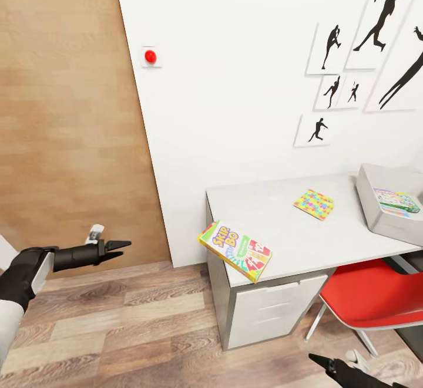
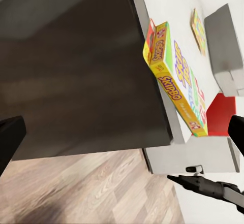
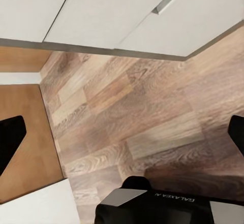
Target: Put all the toys in the child's room - the three board games (two on the bed and one on the table), the two jigsaw puzzles on the table, and the tennis ball on the table - inside the toy box on the table in the child's room.
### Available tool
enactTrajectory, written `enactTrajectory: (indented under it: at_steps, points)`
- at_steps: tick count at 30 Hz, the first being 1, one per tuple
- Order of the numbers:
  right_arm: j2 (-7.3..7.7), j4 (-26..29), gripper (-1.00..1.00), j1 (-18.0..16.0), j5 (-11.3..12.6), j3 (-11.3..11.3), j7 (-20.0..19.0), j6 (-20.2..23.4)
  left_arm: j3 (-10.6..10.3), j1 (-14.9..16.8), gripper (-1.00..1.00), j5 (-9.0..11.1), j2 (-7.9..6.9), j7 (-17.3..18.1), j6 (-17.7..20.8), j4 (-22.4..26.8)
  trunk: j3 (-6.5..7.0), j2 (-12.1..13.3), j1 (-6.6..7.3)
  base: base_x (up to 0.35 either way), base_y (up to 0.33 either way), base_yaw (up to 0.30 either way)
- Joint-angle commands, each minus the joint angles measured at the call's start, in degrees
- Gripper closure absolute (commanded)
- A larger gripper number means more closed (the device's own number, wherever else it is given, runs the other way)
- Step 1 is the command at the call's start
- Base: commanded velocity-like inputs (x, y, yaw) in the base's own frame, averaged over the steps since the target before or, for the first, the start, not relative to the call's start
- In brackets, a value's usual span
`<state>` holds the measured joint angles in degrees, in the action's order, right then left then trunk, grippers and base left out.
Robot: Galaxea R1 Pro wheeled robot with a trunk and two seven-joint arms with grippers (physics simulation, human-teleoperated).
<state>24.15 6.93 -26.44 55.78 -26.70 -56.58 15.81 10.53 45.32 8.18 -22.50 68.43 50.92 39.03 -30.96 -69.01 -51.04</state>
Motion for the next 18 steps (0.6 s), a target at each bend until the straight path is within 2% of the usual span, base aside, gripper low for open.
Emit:
enactTrajectory:
  at_steps: [1, 10, 11, 13, 16, 18]
  points:
    - [0.05, 0.0, -1.0, -0.03, 0.57, -0.36, -0.25, 0.5, 0.01, 0.04, -1.0, 0.17, 0.1, -0.11, 0.37, -0.01, -0.05, -0.03, 0.0, 0.0, 0.0, 0.0]
    - [0.11, -0.09, -1.0, -0.02, -0.19, -0.54, -1.23, -0.29, 0.0, 0.04, -1.0, 0.04, 1.16, -0.8, 0.07, -0.01, -0.05, -0.03, 0.0, 0.0, 0.0, 0.0]
    - [0.13, -0.14, -1.0, 0.01, -0.28, -0.73, -1.65, -2.68, -0.05, 0.09, -1.0, -0.31, 1.74, -1.43, -0.43, -0.05, -0.05, -0.03, 0.0, 0.0, 0.0, 0.0]
    - [0.2, -0.15, -1.0, 0.12, -0.3, -0.81, -3.01, -4.56, -0.06, 0.12, -1.0, -0.94, 2.35, -3.25, -0.62, -0.07, -0.05, -0.03, 0.0, 0.0, 0.0, 0.0]
    - [0.48, -0.17, -1.0, 0.46, -0.29, -0.9, -6.91, -5.75, -0.02, 0.18, -1.0, -1.67, 3.18, -6.43, -0.76, -0.13, -0.05, -0.03, 0.0, 0.0, 0.0, 0.0]
    - [1.63, -0.23, -1.0, 1.44, -0.19, -0.95, -15.38, -6.62, 0.02, 0.29, -1.0, -2.15, 4.74, -11.79, -1.23, -0.32, -0.05, -0.03, 0.0, 0.0, 0.0, 0.0]
